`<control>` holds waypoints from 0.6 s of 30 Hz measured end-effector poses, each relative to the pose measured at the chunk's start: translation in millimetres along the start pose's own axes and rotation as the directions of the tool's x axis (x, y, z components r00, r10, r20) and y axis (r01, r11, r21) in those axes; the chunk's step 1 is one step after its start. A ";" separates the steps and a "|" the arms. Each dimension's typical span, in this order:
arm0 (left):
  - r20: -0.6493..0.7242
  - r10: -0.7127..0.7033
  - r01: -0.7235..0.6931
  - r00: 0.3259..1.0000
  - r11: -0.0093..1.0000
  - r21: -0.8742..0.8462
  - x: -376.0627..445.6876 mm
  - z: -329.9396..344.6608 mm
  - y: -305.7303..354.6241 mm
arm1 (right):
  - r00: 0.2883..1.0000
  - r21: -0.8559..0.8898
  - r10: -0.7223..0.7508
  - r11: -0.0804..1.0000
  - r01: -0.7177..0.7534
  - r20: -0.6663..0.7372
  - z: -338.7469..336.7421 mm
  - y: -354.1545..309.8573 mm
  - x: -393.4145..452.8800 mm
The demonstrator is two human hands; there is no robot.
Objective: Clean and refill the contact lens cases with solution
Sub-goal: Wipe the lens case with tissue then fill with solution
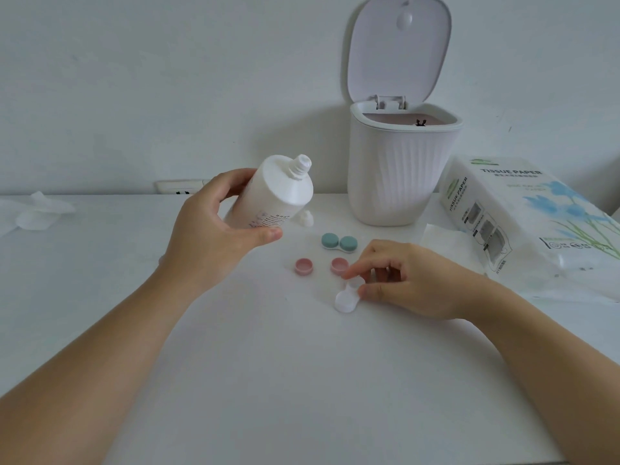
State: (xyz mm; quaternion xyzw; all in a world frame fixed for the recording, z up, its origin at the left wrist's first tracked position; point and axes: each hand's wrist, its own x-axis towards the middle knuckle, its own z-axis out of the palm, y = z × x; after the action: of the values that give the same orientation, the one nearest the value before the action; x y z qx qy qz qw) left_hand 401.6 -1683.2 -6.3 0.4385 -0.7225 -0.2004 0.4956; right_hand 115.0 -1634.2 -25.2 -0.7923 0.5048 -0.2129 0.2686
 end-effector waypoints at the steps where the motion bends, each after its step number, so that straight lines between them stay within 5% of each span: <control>1: 0.001 -0.002 0.002 1.000 1.000 -0.001 -0.1 0.2 0.1 | 1.000 -0.004 -0.002 1.000 0.002 -0.003 0.7 -0.2 0.3; 9: 0.026 0.003 -0.003 1.000 1.000 -0.003 -1.2 0.3 0.1 | 0.993 -0.050 0.022 0.998 -0.028 -0.119 1.9 -1.9 0.0; 18: 0.044 0.020 -0.021 0.999 0.999 0.026 -2.6 1.8 0.9 | 0.997 -0.106 -0.017 0.994 0.009 -0.074 6.7 -5.9 -0.3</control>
State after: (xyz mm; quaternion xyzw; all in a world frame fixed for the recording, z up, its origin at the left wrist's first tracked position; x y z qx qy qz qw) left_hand 400.0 -1680.8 -7.9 0.4331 -0.7401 -0.1953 0.4761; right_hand 123.0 -1630.4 -26.6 -0.8002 0.5199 -0.2171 0.2058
